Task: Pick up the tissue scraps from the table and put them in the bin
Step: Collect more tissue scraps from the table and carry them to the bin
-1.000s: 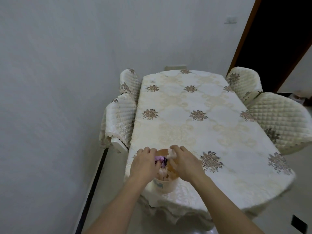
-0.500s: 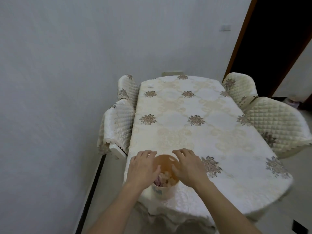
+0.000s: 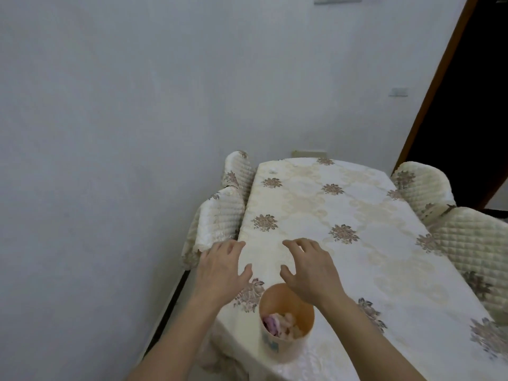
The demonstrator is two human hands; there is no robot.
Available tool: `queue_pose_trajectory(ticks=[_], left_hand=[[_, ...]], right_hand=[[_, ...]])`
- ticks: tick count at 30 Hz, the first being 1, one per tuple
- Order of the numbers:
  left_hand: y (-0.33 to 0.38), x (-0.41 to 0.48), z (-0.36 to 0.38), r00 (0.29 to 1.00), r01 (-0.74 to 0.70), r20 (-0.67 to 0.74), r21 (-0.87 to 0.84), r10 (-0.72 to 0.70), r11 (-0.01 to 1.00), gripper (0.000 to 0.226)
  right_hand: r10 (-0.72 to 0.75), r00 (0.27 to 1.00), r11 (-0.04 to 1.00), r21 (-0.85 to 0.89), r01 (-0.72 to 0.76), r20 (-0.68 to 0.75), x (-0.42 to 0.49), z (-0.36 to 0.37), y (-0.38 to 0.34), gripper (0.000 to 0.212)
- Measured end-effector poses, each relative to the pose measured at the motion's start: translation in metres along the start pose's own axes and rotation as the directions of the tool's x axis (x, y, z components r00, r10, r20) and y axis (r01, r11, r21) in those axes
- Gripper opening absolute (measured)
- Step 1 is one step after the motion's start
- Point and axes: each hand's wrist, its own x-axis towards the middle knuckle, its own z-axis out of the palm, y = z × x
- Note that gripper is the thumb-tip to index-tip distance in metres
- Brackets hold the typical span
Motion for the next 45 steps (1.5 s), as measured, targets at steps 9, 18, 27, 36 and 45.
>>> queue_pose_trajectory(ticks=[9,18,27,36,45], left_hand=[[-0.083,-0.055,-0.061,0.977,0.209,-0.060,0.131,-0.202,0.969,0.047],[-0.160,-0.092,-0.081,0.941,0.337,-0.065,0.199,-0.331,0.920,0.051],[-0.255,-0.034,-0.049,0.942,0.336,-0.046,0.113,-0.333,0.935,0.049],[-0.395,0.100,-0.045,0.991,0.134,0.003,0.145,-0.136,0.980,0.053],[-0.445,0.187,-0.020,0.999,0.032,0.032,0.068,-0.034,0.997,0.051]], right_hand=[[-0.274,0.962,0.962,0.015,0.274,0.000,0.029,0.019,-0.082,0.047],[-0.386,0.922,0.917,0.103,0.385,-0.016,0.059,0.046,-0.157,0.043],[-0.351,0.935,0.935,0.078,0.347,0.042,0.133,0.102,-0.216,0.045],[-0.195,0.977,0.981,0.032,0.192,0.090,0.260,0.154,-0.286,0.052],[-0.061,0.993,0.998,-0.007,0.062,0.105,0.325,0.180,-0.301,0.049]])
